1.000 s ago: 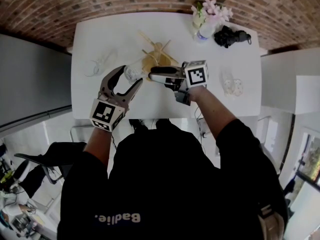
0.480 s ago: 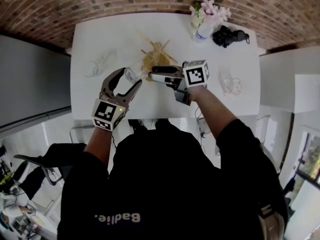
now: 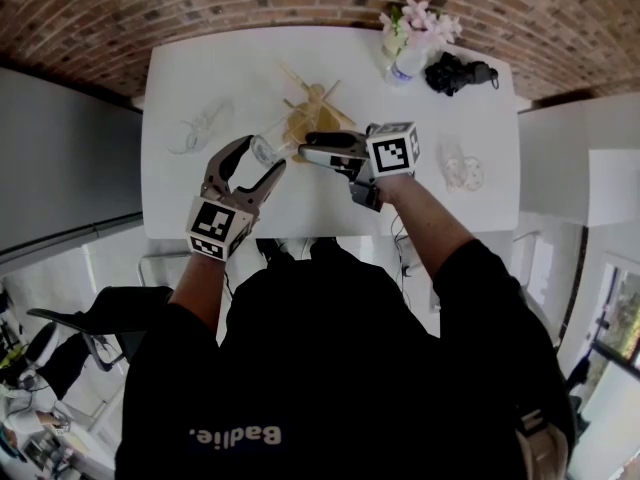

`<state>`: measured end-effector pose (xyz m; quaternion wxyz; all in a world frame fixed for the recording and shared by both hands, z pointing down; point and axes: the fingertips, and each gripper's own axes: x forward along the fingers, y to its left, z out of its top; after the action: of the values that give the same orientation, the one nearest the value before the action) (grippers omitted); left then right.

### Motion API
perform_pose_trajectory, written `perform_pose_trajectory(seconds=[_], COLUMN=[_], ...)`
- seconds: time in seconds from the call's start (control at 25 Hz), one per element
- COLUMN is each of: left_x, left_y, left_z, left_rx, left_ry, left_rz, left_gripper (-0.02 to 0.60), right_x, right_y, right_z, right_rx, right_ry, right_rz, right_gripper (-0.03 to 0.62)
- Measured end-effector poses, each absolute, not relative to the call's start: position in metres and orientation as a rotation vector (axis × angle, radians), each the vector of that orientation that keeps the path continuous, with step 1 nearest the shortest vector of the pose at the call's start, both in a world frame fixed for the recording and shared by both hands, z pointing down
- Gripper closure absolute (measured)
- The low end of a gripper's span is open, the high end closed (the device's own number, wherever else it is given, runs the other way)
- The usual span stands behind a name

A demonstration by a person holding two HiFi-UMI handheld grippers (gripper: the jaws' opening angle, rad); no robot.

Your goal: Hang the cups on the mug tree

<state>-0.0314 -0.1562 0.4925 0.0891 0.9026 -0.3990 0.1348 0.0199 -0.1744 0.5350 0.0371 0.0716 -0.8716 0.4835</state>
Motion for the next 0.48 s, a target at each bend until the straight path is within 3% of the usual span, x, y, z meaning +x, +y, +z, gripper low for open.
perform_pose_trajectory(seconds=[0.48], left_x=[-0.0291], left_y=[-0.1557], left_z=[0.4935], left_rx=[2.687], left_ry=[-1.166], left_rz=[0.390], left_gripper=[0.299], right_x=[0.0242], right_y=[-0.1734], right_z=[0.5291], right_rx=[0.255], right_ry=[-2.742], right_rz=[1.327], right_gripper=[0.372])
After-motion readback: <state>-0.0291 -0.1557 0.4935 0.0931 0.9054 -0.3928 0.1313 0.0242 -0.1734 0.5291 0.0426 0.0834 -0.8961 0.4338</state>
